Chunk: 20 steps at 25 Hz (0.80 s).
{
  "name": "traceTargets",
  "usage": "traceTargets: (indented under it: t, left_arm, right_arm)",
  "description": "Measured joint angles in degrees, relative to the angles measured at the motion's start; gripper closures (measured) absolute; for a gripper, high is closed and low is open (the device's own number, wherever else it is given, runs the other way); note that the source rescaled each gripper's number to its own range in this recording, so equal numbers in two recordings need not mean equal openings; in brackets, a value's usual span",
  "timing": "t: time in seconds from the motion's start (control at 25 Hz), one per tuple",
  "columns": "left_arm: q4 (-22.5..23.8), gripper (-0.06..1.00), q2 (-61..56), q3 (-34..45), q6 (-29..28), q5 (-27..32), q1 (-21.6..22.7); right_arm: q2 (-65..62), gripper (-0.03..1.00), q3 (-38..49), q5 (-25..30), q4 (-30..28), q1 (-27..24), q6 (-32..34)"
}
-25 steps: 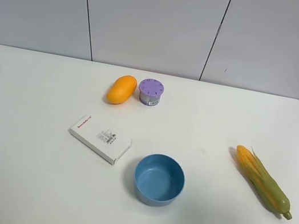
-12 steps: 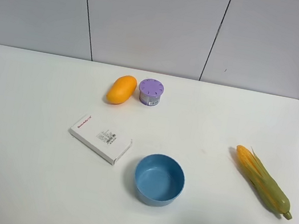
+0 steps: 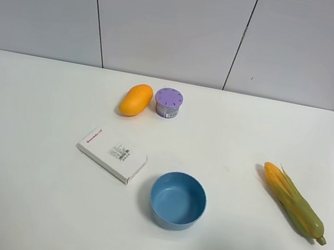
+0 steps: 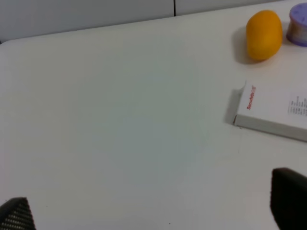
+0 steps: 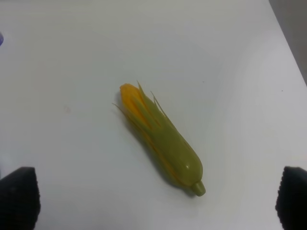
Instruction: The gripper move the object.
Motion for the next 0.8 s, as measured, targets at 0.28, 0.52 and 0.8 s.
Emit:
traceTargets:
  t: [0.28,0.52,0.8]
  left_arm:
    - [0.00,-0.06,0.00,0.00,0.00,0.00,0.00]
    - [0.00,-0.06,0.00,0.00,0.00,0.00,0.00]
    - [0.00,-0.06,0.00,0.00,0.00,0.00,0.00]
  right_arm:
    - [0.00,-0.03,0.00,0.00,0.00,0.00,0.00]
    - [0.00,-0.03,0.00,0.00,0.00,0.00,0.00]
    - [0.00,-0.03,0.00,0.00,0.00,0.00,0.00]
